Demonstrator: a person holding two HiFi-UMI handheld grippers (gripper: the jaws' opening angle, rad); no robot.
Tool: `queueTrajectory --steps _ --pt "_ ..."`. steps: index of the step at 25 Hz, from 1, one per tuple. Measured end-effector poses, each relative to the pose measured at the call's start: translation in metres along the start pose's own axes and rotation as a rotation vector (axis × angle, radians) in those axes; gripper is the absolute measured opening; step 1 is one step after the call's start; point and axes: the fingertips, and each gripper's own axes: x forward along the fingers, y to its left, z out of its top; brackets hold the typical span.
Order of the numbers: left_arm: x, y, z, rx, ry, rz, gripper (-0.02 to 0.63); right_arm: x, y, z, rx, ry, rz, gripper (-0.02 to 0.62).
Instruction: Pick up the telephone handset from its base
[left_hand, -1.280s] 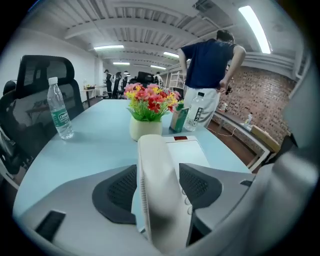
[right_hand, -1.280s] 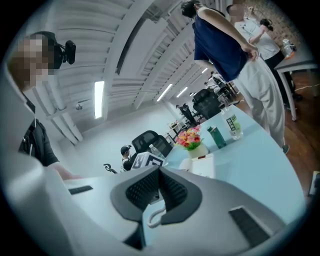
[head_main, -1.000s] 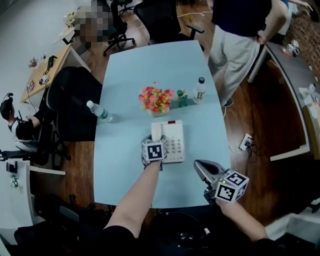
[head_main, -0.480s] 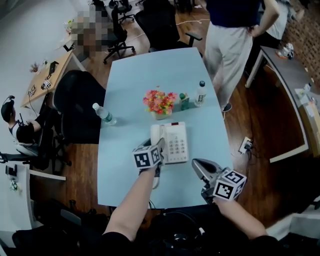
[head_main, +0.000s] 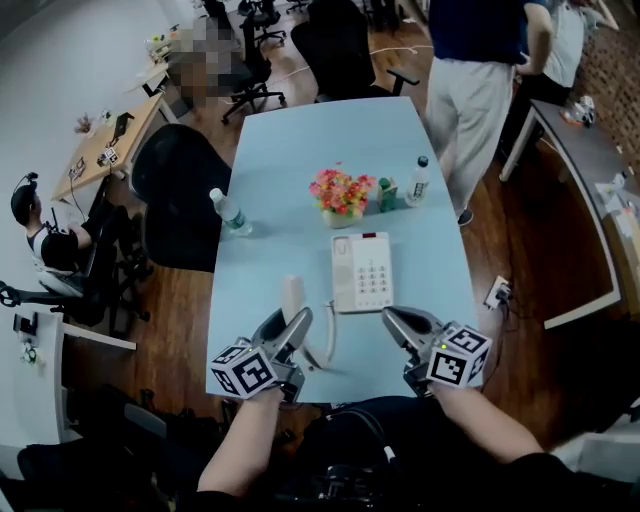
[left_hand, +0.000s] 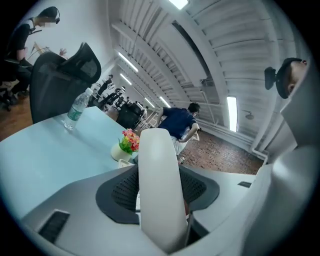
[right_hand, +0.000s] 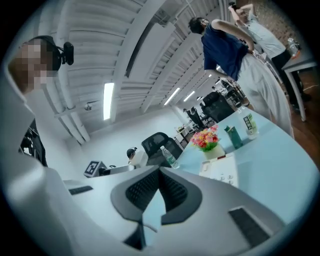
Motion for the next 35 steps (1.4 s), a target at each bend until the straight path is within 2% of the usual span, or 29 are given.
queueTrajectory --steps 3,9,14,18,28,35 --pt "-0.029 0.003 -0.014 -0.019 -0.007 0.021 0.225 0.006 0.001 -0.01 0.028 0.027 0.008 0.017" --pt "-0.053 0.017 -0.028 -0.095 -0.052 0.067 0.225 0.009 0.0 -0.022 -0.021 0.082 -0.006 0.016" --pt "-0.044 0.01 -0.02 -0.085 -0.062 0.042 0.225 0.008 0.003 -0.012 -0.033 0.064 -0.019 0.015" --pt "-0.04 0.003 -0.016 -0.063 -0.051 0.023 0.225 0.005 0.0 -0.019 -0.015 0.068 -0.017 0.015" --pt "-0.035 0.002 -0.015 -0.057 -0.018 0.038 0.225 0.002 0.001 -0.023 -0.016 0.064 -0.01 0.015" --pt "-0.037 -0.005 -0.011 -0.034 -0.027 0.027 0.225 0.004 0.003 -0.023 -0.031 0.08 -0.017 0.015"
